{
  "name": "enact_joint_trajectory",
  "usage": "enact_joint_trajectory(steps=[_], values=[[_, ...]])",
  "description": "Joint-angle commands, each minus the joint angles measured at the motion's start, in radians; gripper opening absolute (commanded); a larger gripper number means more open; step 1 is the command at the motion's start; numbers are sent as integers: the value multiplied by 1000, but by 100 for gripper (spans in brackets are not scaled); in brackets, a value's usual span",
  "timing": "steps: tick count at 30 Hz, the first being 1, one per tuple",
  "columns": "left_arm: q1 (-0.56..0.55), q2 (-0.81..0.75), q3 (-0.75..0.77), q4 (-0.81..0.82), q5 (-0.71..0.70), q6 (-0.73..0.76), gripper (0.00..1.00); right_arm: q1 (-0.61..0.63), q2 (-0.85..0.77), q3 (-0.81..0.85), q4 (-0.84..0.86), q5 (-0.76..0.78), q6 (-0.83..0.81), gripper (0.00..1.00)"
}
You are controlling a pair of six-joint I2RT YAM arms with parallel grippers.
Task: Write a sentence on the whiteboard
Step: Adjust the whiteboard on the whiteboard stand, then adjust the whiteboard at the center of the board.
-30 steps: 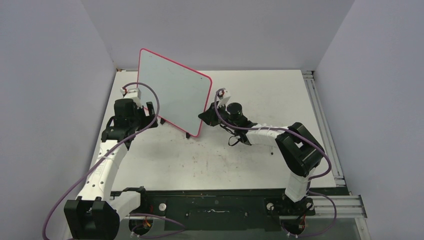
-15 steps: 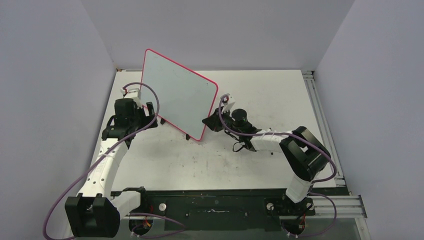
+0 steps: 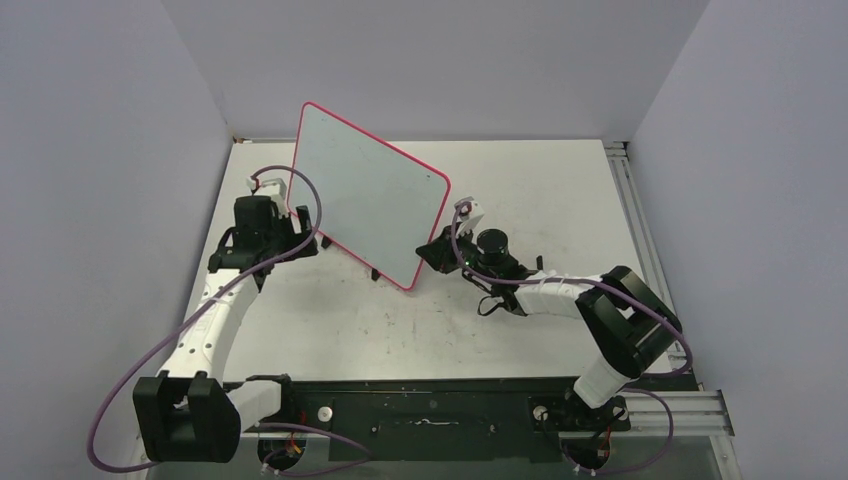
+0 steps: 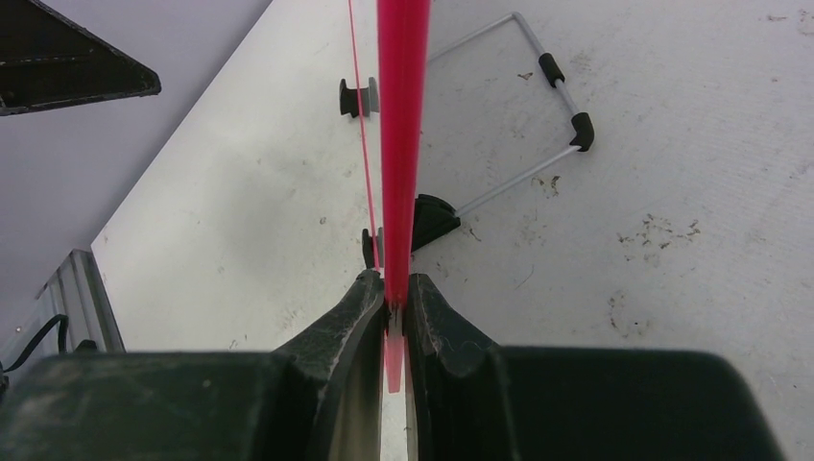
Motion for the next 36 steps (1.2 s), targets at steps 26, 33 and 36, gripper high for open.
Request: enact_joint_trajectory(steps=[26,33,36], values=[[3,451,167,224,166,164,52,-193,-700,-189,-344,61,-73,99],[3,520,163,293,173,202,46,-205,-861,-173,-465,83,-105,100],[2,537,160,319,198,211,45,-207,-882,-164,-474,86,-104,100]])
